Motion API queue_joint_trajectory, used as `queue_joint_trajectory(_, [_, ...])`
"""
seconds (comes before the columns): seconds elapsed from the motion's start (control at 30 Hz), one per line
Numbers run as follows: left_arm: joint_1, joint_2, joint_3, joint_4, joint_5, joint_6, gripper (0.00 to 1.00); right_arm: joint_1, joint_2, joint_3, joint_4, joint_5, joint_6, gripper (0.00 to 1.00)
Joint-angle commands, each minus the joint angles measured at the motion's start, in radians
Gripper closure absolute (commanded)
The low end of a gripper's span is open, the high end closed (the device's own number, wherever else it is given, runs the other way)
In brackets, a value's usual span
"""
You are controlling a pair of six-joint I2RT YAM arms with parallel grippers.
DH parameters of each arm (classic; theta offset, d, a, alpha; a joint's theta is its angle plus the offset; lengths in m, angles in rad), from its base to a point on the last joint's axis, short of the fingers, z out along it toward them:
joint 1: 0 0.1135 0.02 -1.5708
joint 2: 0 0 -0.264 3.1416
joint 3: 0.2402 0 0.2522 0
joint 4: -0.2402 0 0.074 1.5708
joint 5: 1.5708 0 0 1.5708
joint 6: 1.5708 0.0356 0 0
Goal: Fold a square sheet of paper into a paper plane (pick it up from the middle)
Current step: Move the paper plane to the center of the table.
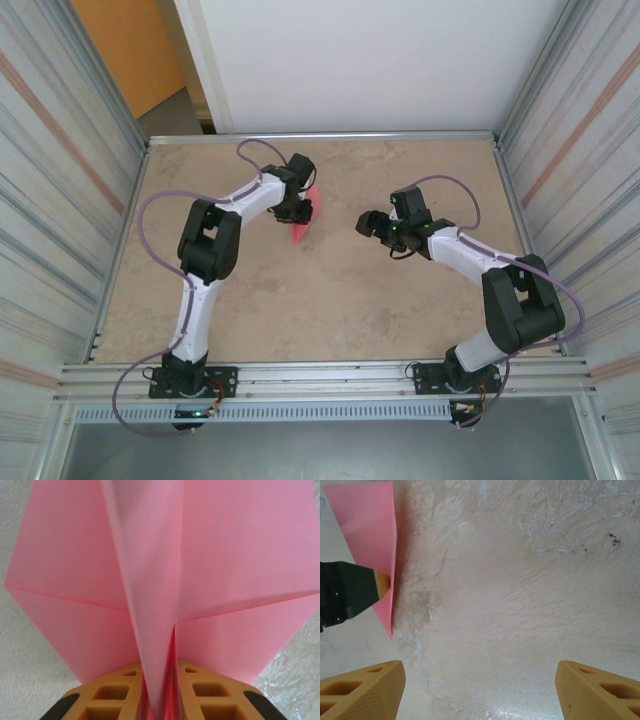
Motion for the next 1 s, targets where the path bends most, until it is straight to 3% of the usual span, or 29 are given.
queue_joint_trajectory(0.0, [0.009, 0.015, 0.027, -0.038, -0.024, -0.008, 0.77, -0.01, -0.017, 0.001, -0.021, 0.012, -0.011, 0.22])
queue_joint_trajectory(0.43, [-0.008, 0.086, 0.027, -0.047, -0.103, -0.061, 0.6, -0.014, -0.01, 0.003, -0.025, 0.006, -0.005, 0.22])
queue_joint_trajectory(0.97, [0.038, 0.17, 0.174, 0.0, -0.092, -0.146, 0.59, -0.025, 0.016, 0.029, -0.038, -0.008, -0.009, 0.22])
